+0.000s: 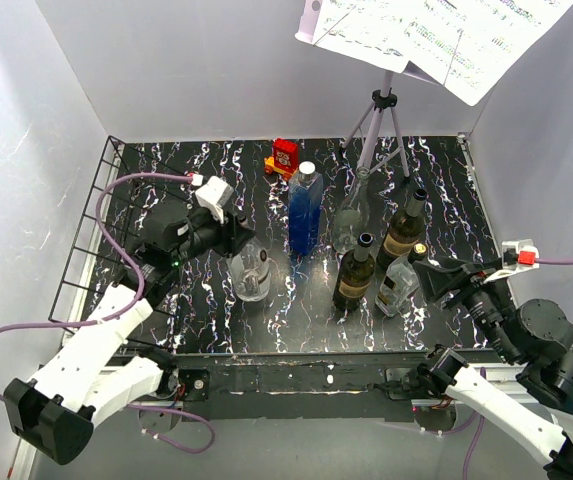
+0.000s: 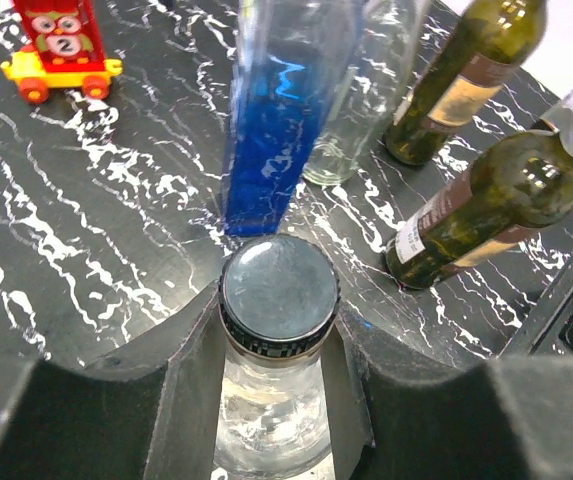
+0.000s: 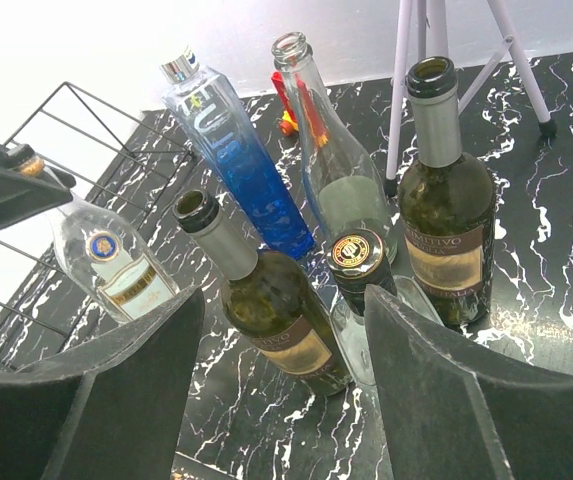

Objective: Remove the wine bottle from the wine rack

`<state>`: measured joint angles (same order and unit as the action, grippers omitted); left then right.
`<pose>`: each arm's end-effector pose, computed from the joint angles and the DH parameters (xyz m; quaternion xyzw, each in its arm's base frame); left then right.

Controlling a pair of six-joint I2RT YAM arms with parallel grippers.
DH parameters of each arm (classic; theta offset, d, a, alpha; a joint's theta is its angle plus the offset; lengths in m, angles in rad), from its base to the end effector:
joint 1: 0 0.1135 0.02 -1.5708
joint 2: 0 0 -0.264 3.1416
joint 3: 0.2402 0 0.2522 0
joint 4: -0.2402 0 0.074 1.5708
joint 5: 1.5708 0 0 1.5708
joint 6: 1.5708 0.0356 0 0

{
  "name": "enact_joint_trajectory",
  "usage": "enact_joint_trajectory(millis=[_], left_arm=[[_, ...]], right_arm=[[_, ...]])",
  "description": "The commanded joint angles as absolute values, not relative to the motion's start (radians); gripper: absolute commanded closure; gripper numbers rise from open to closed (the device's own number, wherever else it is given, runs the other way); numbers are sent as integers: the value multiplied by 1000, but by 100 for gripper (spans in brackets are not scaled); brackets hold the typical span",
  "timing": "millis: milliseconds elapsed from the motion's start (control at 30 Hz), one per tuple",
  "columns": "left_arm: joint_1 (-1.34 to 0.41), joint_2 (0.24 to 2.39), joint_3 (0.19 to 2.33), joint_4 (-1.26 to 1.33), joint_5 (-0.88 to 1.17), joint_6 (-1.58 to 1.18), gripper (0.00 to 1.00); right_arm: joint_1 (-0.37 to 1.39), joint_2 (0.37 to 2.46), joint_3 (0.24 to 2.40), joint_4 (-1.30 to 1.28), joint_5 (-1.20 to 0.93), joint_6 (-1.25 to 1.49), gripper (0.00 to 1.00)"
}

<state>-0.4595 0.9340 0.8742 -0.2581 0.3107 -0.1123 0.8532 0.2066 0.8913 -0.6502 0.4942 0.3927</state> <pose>0.1866 -0.1045 0.3373 0.2276 0.7727 -0.2836 0.5204 0.0250 0.0030 0.3727 0.0175 0.6961 0.2688 0.6655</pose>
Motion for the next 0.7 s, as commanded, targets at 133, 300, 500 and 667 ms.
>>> enact_joint_trajectory(millis=[133,300,500,667], left_arm=[[-601,992,945,40,321,-41,100],[-663,1063,930,126,336,-52,100],[-732,1123,917,178,318,-51,99],[-736,1120,913,167,318,-52,58]], right_arm=[[856,241,966,-666,492,402,27],[856,248,977,-664,489,402,27],[856,244,971,-669,488,406,27],[856,238,971,-683,491,411,26]])
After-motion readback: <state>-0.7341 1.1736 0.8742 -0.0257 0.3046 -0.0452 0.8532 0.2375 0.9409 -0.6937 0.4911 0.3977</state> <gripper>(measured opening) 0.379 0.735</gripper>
